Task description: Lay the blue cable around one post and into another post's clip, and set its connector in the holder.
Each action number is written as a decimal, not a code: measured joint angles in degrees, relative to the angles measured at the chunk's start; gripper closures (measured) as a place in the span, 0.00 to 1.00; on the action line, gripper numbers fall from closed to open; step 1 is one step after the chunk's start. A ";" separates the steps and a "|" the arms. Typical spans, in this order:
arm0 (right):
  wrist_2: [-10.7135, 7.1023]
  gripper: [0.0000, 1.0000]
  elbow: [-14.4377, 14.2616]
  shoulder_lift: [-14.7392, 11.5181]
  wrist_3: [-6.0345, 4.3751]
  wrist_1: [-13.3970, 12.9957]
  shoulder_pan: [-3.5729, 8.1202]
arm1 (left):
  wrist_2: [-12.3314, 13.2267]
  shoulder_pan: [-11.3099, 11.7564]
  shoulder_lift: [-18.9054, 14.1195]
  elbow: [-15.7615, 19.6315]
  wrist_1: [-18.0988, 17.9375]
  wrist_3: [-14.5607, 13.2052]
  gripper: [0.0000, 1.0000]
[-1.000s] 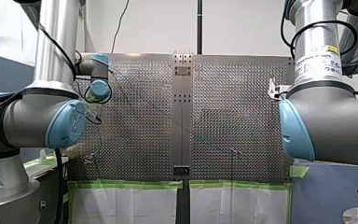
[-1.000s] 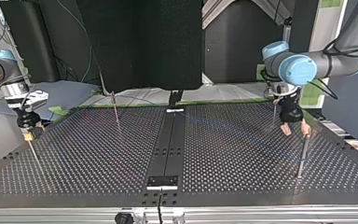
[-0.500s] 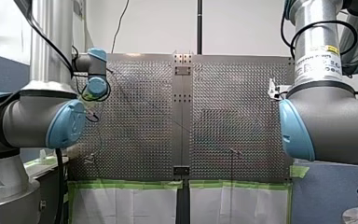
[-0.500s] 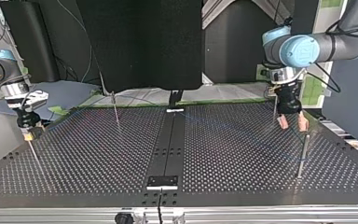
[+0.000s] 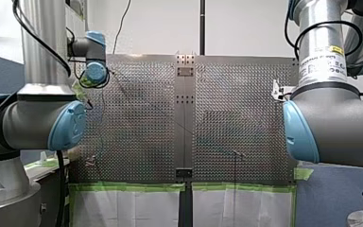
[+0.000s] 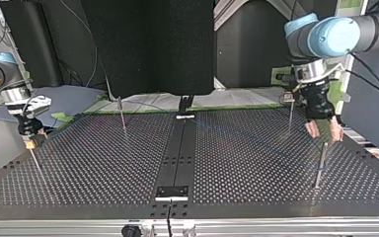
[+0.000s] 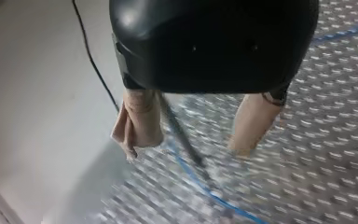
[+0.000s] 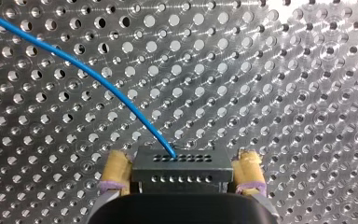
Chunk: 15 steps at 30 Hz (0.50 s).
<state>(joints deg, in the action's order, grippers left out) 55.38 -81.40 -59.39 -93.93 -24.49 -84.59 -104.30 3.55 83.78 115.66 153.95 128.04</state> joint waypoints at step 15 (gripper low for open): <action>-0.01 0.02 0.00 0.00 0.00 0.00 0.00 | -2.52 -0.38 -6.67 -8.43 9.42 -9.41 0.00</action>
<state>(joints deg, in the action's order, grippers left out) 55.37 -81.40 -59.39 -93.93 -24.49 -84.59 -106.82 3.18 77.11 107.23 163.36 118.62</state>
